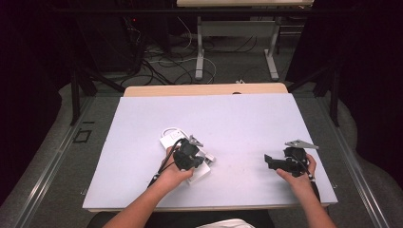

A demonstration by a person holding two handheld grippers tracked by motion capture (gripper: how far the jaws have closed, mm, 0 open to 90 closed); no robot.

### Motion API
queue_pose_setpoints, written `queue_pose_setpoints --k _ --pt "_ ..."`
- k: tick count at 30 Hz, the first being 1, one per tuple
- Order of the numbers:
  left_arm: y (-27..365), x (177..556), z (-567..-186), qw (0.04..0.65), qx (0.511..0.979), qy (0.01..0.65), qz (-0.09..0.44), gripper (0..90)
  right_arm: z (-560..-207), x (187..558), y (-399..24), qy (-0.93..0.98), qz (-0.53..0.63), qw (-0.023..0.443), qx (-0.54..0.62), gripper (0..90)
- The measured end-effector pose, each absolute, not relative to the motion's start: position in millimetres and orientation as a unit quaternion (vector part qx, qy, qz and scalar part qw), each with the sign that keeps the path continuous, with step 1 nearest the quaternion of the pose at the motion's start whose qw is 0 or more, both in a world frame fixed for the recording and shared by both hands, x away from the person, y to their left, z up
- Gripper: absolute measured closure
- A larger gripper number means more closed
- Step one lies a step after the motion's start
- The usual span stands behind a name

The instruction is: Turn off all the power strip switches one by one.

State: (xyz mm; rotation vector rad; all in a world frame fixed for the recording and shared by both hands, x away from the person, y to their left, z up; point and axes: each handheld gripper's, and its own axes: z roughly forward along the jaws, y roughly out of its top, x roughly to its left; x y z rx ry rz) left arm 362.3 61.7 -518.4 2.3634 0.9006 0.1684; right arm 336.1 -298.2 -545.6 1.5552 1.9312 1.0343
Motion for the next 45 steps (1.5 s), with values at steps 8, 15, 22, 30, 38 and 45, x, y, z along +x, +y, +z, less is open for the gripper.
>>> queue_pose_setpoints --k 8,15,22,30,38,45 --pt "61 363 -520 0.294 0.893 0.336 0.06 90.0 -546 336 -299 0.702 0.374 0.227 0.562 5.2" --pt "61 362 -521 0.297 0.892 0.336 0.063 90.0 -546 336 -298 0.7 0.375 0.226 0.564 5.2" --pt "66 359 -519 0.292 0.89 0.343 0.071 87.5 -545 336 -299 0.698 0.376 0.228 0.565 5.2" --pt "91 354 -508 0.311 0.872 0.368 0.087 79.4 -545 335 -299 0.697 0.377 0.229 0.565 5.2" --pt "135 349 -502 0.323 0.846 0.407 0.12 69.6 -545 335 -299 0.696 0.376 0.227 0.568 5.2" --pt "180 346 -507 0.333 0.819 0.437 0.165 51.3 -545 335 -299 0.699 0.375 0.228 0.564 5.2"
